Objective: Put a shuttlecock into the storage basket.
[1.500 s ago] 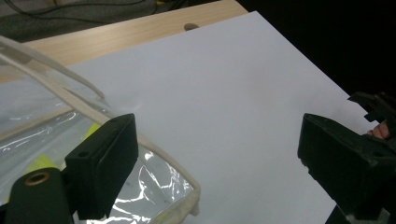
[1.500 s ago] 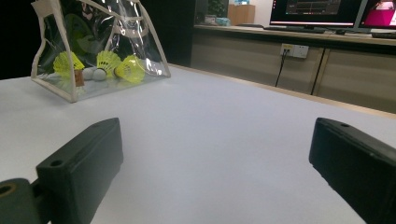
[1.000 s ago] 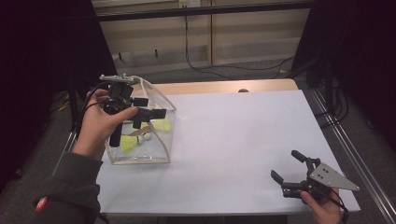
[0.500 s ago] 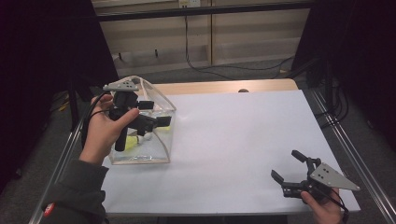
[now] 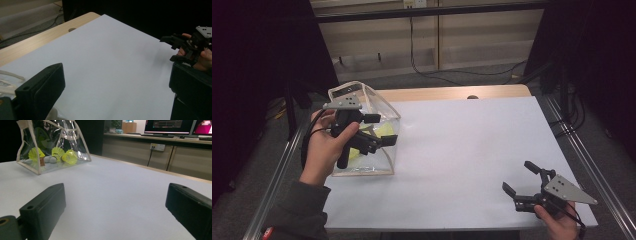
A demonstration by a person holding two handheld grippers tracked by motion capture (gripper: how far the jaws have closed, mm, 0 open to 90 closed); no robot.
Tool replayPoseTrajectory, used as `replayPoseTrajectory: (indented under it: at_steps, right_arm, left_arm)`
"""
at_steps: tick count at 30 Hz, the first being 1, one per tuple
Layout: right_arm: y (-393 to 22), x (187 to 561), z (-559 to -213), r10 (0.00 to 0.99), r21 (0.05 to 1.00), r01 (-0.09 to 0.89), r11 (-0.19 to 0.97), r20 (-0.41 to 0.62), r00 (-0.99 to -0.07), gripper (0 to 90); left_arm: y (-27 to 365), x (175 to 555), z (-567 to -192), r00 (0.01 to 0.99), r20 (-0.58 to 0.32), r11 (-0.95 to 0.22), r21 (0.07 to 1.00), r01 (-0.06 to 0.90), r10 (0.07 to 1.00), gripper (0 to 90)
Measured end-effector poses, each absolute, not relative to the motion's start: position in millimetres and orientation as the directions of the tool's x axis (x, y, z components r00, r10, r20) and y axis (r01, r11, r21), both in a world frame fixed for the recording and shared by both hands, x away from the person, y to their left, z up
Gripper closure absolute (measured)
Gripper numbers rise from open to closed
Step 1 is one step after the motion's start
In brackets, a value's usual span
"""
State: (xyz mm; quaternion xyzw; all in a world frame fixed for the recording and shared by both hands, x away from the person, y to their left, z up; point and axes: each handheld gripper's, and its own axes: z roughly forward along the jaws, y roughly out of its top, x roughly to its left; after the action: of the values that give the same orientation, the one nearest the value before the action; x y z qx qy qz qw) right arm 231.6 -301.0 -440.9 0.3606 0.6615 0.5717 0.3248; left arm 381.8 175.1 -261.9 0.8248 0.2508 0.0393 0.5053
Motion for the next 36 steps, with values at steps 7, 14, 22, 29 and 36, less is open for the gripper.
replayPoseTrajectory:
  at_steps: [7,14,22,29,36]
  right_arm:
    - [-300,231,-441,0.849,0.990,0.110,0.083,-0.013,-0.527,2.7]
    - [-301,231,-441,0.850,0.991,0.108,0.084,-0.015,-0.527,2.7]
    - [-302,231,-440,0.850,0.991,0.109,0.083,-0.014,-0.526,2.7]
    - [-301,231,-441,0.850,0.991,0.108,0.084,-0.014,-0.527,2.7]
    - [-301,231,-441,0.849,0.991,0.109,0.084,-0.014,-0.528,2.7]
  left_arm:
    - [177,376,-268,0.883,-0.172,-0.352,0.871,0.344,0.437,0.0]
    - [181,371,-275,0.885,-0.169,-0.333,0.883,0.332,0.434,0.0]
    - [184,367,-283,0.887,-0.166,-0.316,0.893,0.321,0.431,0.0]
    - [189,364,-288,0.890,-0.158,-0.299,0.904,0.304,0.427,0.0]
    - [193,360,-291,0.896,-0.159,-0.300,0.906,0.300,0.415,0.0]
